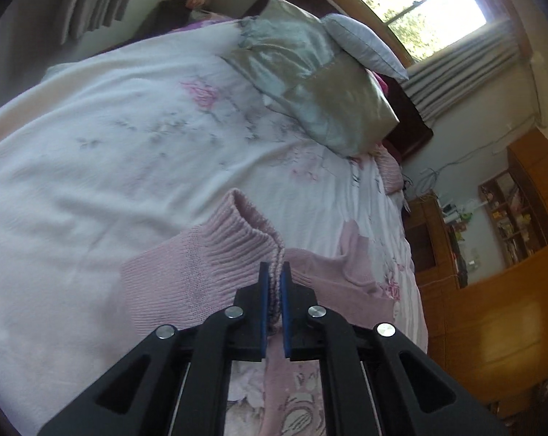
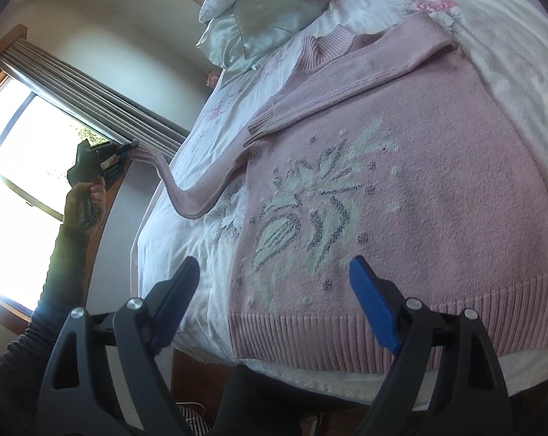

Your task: Fold small clothes

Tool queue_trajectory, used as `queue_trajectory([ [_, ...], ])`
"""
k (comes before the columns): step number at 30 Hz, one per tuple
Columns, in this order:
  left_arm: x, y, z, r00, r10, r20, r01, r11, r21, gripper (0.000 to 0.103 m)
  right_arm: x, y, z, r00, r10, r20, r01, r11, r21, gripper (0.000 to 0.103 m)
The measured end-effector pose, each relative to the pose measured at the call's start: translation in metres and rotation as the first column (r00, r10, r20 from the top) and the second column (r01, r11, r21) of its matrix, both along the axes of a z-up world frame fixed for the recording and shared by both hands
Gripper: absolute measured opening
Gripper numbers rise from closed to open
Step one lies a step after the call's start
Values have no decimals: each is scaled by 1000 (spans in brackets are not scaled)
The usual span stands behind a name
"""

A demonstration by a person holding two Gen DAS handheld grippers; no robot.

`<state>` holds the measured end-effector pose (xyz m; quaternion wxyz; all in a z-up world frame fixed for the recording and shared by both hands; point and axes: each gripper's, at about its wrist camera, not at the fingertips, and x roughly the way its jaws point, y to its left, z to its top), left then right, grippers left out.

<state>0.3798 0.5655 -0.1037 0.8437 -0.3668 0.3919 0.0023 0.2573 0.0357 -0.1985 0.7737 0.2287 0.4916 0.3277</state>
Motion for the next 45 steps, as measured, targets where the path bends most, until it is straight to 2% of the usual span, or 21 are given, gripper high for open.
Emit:
queue_trajectory([
  [2, 37, -41, -4, 997, -73, -3, 73, 997, 4, 5, 12, -8, -2, 1000, -14, -3, 14, 1000, 6, 84],
  [5, 86, -106, -26, 984, -174, -29, 174, 985, -3, 5, 29, -22, -5, 999, -40, -10, 40, 999, 28, 84],
  [8, 126, -168, -59, 962, -263, -71, 263, 965, -4, 5, 46, -34, -10, 998, -55, -21, 55, 998, 34, 86],
  [11, 152, -218, -101, 935, -334, -121, 334, 942, -18, 5, 67, -41, -10, 999, -47, -8, 47, 999, -11, 88],
  [13, 163, -245, -126, 916, -365, -167, 371, 929, 6, 6, 83, -39, -7, 1000, -18, 0, 18, 999, -36, 88],
  [15, 166, -256, -147, 908, -374, -190, 380, 925, -3, 15, 102, -36, -5, 1000, 17, -1, -17, 999, -42, 88],
  [16, 166, -255, -153, 912, -367, -186, 369, 929, -25, 30, 113, -33, -5, 999, 32, -8, -32, 999, -32, 88],
  [17, 163, -249, -157, 921, -349, -173, 345, 937, -55, 54, 126, -30, -5, 999, 47, -16, -48, 999, -16, 88],
  [19, 150, -228, -155, 946, -299, -124, 286, 952, -110, 73, 152, -21, -8, 996, 78, -39, -77, 997, 22, 77],
  [21, 127, -207, -150, 963, -258, -76, 242, 955, -172, 74, 186, -6, -17, 988, 124, -88, -117, 990, 82, 64],
  [23, 94, -190, -147, 972, -230, -39, 217, 954, -208, 79, 224, 14, -30, 975, 168, -148, -146, 979, 145, 63],
  [25, 57, -179, -145, 976, -216, -15, 209, 957, -203, 82, 262, 38, -46, 961, 189, -201, -156, 973, 169, 63],
  [27, 17, -169, -146, 980, -199, -7, 194, 962, -190, 86, 296, 61, -66, 948, 189, -256, -149, 974, 170, 63],
  [28, -2, -165, -147, 983, -183, -8, 179, 967, -183, 92, 311, 72, -75, 939, 194, -283, -152, 975, 164, 59],
  [29, -22, -160, -150, 985, -174, -7, 169, 968, -186, 92, 324, 81, -84, 935, 189, -301, -151, 978, 143, 57],
  [31, -56, -153, -158, 988, -155, -10, 149, 967, -208, 92, 341, 94, -96, 931, 175, -321, -148, 983, 107, 56],
  [35, -105, -145, -173, 993, -115, -21, 107, 968, -229, 92, 351, 118, -111, 911, 211, -354, -190, 977, 95, 56],
  [38, -130, -139, -190, 997, -77, -28, 64, 948, -312, 93, 353, 130, -111, 906, 229, -357, -205, 973, 102, 57],
  [39, -134, -138, -196, 997, -71, -29, 57, 938, -341, 93, 352, 133, -109, 905, 236, -354, -214, 972, 100, 53],
  [43, -146, -143, -206, 998, -56, -41, 36, 927, -374, 93, 353, 138, -100, 916, 223, -333, -220, 974, 46, 18],
  [45, -150, -144, -208, 997, -52, -48, 31, 927, -374, 93, 353, 138, -82, 930, 213, -299, -212, 977, 36, 6],
])
